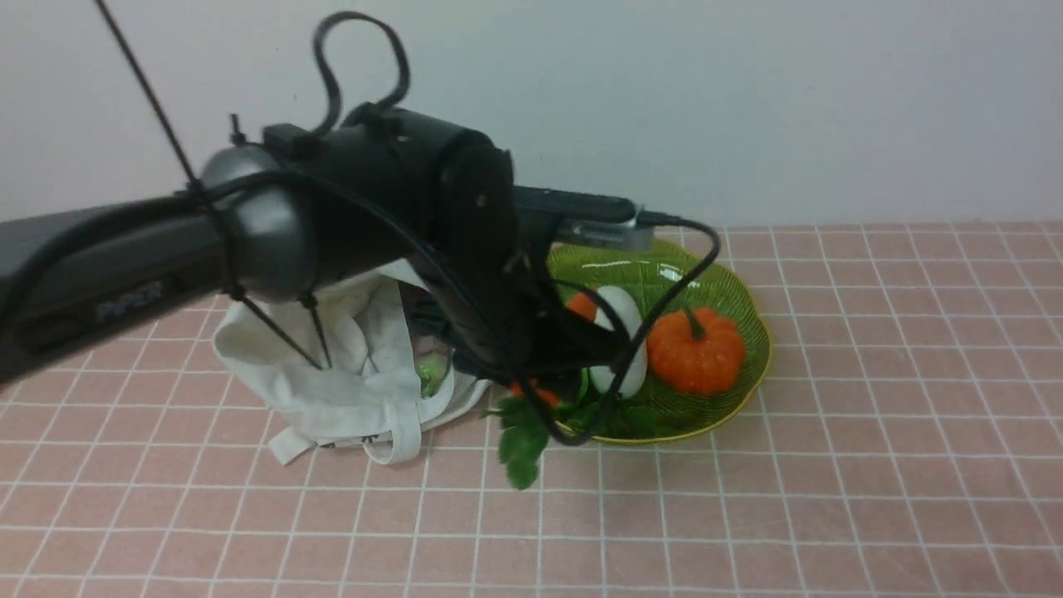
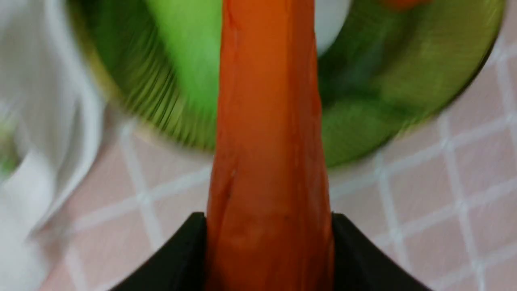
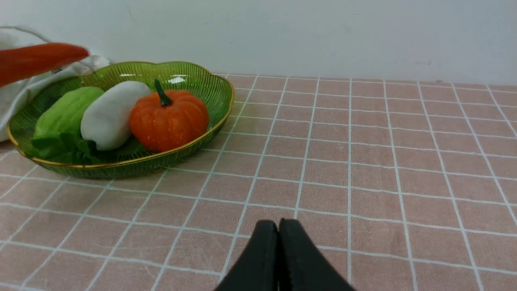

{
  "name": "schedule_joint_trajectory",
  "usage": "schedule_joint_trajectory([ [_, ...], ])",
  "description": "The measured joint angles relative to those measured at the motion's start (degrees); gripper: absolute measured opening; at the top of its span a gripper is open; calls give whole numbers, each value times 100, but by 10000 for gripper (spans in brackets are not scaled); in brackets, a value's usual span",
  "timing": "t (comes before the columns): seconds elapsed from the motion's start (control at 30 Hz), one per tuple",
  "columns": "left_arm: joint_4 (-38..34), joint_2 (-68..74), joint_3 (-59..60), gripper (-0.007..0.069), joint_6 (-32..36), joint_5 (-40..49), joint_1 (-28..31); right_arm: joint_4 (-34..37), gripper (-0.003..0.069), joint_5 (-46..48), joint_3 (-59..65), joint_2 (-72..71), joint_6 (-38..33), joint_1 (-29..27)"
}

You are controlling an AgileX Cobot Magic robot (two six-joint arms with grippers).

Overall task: Take vegetables from bag on pink coffee tablecloth place on plate.
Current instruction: 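Take the carrot out of the bag and place it on the plate with the left gripper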

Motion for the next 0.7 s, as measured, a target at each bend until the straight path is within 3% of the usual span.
schedule_joint_trajectory([
  [0.2, 51, 975, -1006, 321, -495, -147, -20, 0, -15, 0, 0, 0, 0, 0],
  [0.37, 67, 1455, -1640, 321, -533, -155, -20, 0, -15, 0, 0, 0, 0, 0],
  [0.5, 62, 1647, -1834, 394, -540, -162, -20, 0, -17, 0, 0, 0, -10, 0],
  [0.7, 62, 1587, -2043, 579, -558, -79, -20, 0, -17, 0, 0, 0, -19, 0],
])
